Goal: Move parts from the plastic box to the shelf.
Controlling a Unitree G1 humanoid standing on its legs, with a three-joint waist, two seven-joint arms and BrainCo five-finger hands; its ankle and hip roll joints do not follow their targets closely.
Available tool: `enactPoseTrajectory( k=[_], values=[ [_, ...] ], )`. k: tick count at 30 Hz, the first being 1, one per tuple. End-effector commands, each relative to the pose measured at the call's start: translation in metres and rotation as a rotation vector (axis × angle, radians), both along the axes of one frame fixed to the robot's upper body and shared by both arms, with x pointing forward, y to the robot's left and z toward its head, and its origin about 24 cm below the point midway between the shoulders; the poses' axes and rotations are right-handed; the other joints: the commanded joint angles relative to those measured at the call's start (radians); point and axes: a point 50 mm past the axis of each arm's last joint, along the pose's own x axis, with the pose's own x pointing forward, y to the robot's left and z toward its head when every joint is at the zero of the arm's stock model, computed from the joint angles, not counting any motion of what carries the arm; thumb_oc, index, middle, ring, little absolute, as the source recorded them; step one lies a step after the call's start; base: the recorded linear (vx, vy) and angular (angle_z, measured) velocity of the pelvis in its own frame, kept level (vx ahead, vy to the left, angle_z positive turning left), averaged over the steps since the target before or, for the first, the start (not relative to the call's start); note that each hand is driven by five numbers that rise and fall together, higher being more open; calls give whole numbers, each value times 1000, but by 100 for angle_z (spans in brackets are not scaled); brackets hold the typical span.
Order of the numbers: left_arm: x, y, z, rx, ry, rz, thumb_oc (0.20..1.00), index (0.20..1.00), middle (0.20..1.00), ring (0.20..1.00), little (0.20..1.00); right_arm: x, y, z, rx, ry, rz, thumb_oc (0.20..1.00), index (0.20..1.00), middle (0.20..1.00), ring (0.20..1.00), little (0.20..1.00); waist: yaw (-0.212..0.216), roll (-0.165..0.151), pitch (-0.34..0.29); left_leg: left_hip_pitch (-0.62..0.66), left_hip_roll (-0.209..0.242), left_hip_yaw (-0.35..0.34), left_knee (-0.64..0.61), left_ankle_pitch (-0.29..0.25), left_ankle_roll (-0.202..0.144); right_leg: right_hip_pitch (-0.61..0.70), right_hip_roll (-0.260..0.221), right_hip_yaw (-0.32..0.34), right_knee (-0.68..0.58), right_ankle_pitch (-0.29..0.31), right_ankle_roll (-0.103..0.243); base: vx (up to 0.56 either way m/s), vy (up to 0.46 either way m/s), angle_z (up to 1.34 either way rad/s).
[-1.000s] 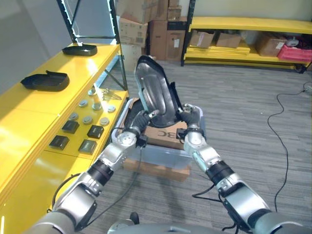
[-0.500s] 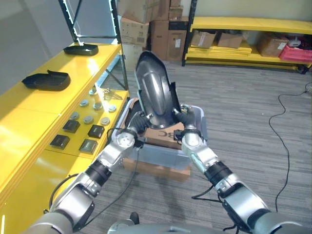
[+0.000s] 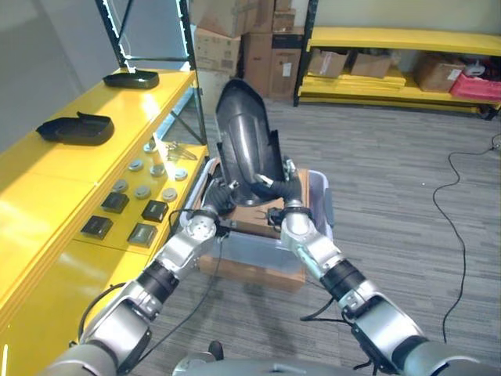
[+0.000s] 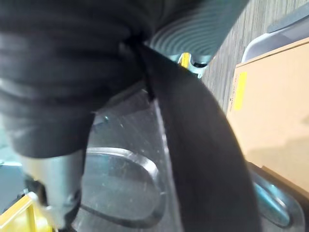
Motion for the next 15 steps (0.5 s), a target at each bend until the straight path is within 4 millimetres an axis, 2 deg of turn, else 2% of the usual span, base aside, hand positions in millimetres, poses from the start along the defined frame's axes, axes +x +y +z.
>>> enactPoseTrajectory(
  k=[1, 4, 5, 6, 8, 12, 13, 15],
  values=[
    [6, -32, 75, -178, -361, -69, 200, 200, 200, 200, 200, 0, 28, 30, 220, -69, 130, 1000, 1000, 1000, 1000, 1000, 38, -14, -19, 31, 4, -41, 59, -133, -17, -52, 0, -49, 57, -45, 27, 0, 0, 0],
    [9, -9, 85, -195, -413, -1, 200, 200, 200, 200, 200, -2, 10, 15, 231, -24, 95, 1000, 1000, 1000, 1000, 1000, 39, -12, -21, 28, 4, -42, 59, -131, -16, -53, -1, -54, 57, -45, 26, 0, 0, 0],
    [10, 5, 90, -195, -445, 39, 200, 200, 200, 200, 200, -3, -8, 6, 223, -20, 40, 1000, 1000, 1000, 1000, 1000, 38, -11, -21, 27, 6, -41, 58, -128, -17, -54, -1, -56, 56, -44, 26, 0, 0, 0],
    [10, 9, 91, -194, -452, 52, 200, 200, 200, 200, 200, -3, -14, 4, 221, -23, 21, 1000, 1000, 1000, 1000, 1000, 38, -11, -21, 27, 6, -41, 57, -128, -17, -54, 0, -56, 56, -44, 26, 0, 0, 0],
    [10, 27, 95, -191, -475, 97, 200, 200, 200, 200, 200, -5, -39, 0, 209, -45, -41, 1000, 1000, 1000, 1000, 1000, 35, -10, -21, 24, 8, -41, 57, -127, -17, -57, 0, -57, 58, -44, 27, 0, 0, 0],
    [7, 65, 99, -152, -518, 205, 200, 200, 200, 200, 200, -12, -88, 7, 166, -125, -159, 1000, 1000, 1000, 1000, 1000, 28, -10, -16, 20, 11, -43, 53, -124, -17, -62, 3, -60, 61, -47, 26, -8, -7, 0],
    [5, 79, 98, -138, -525, 252, 200, 200, 200, 200, 200, -15, -104, 13, 167, -157, -186, 1000, 1000, 1000, 1000, 1000, 25, -10, -14, 20, 12, -44, 51, -123, -17, -62, 6, -61, 63, -49, 24, 0, 0, 0],
    [4, 84, 98, -127, -527, 279, 200, 200, 200, 200, 200, -17, -108, 15, 163, -173, -205, 1000, 1000, 1000, 1000, 1000, 24, -10, -14, 20, 12, -45, 51, -122, -17, -62, 7, -62, 64, -51, 24, 0, 0, 0]
  ],
)
